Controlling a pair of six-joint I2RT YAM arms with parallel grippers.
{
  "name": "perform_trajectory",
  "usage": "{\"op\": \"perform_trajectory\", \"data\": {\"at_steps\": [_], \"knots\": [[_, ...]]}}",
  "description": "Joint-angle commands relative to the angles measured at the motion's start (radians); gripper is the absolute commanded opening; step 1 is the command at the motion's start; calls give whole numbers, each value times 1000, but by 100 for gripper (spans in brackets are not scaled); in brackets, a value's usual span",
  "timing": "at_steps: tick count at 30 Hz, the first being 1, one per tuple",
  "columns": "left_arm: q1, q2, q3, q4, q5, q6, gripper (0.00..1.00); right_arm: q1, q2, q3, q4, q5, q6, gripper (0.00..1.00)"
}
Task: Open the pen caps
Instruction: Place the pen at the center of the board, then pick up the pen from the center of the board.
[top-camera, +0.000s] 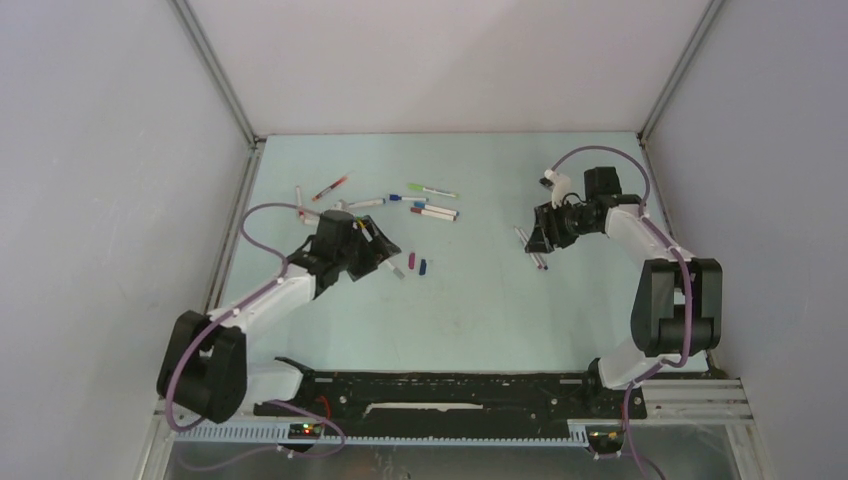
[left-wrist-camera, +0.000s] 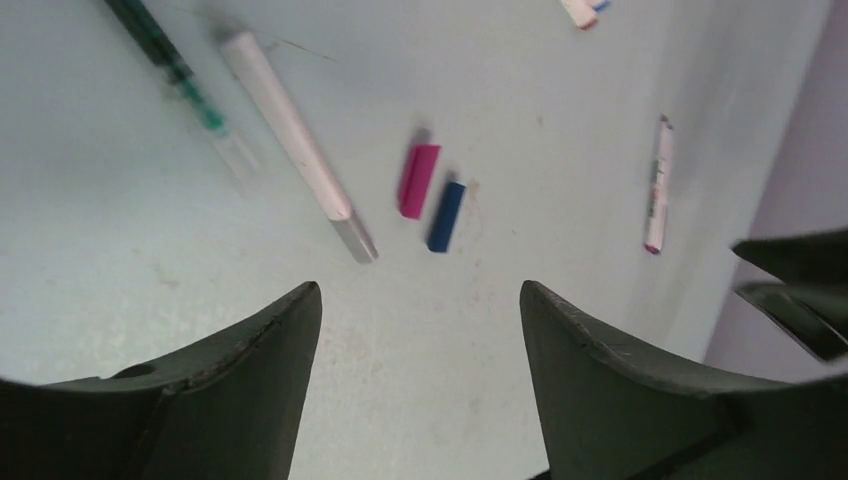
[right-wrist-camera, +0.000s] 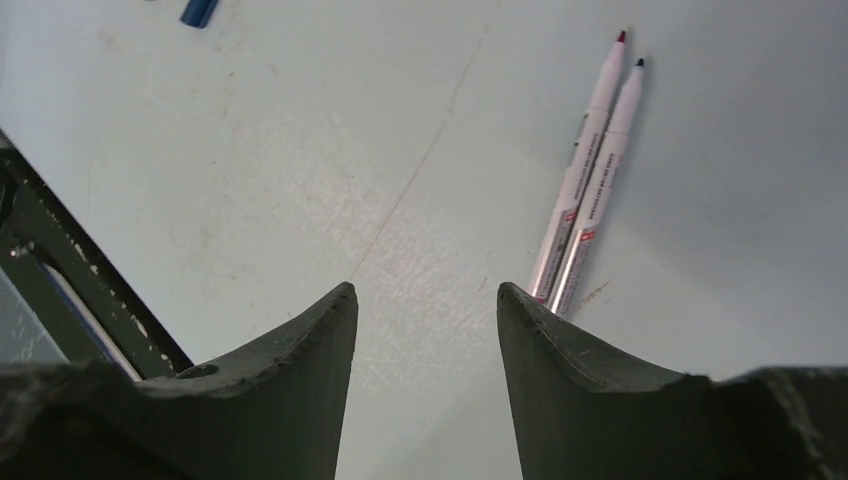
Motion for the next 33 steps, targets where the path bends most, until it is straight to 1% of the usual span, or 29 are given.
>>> {"op": "perform_trajectory", "data": {"at_steps": [1, 2, 5, 10, 18, 26, 28, 33], "knots": [[-12, 100, 162, -210, -157, -1, 74, -5, -59, 42, -52, -81, -75, 57], [-15, 132, 197, -249, -174, 0, 71, -4, -62, 42, -54, -84, -77, 57], [-35, 215, 284, -343, -228, -3, 70, -4, -63, 41, -58, -88, -80, 57], [-58, 351, 404, -453, -273, -8, 64, -4, -65, 41, -62, -97, -84, 57], [-77, 466, 501, -485, -275, 6, 59, -4, -69, 42, -67, -106, -87, 57], [-81, 523, 536, -510, -271, 32, 54, -4, -71, 41, -70, -114, -89, 56], [-83, 542, 545, -516, -271, 40, 53, -31, -71, 43, -70, -117, -89, 56], [-90, 570, 565, -528, -280, 52, 50, -33, -73, 41, -72, -122, -89, 56]]}}
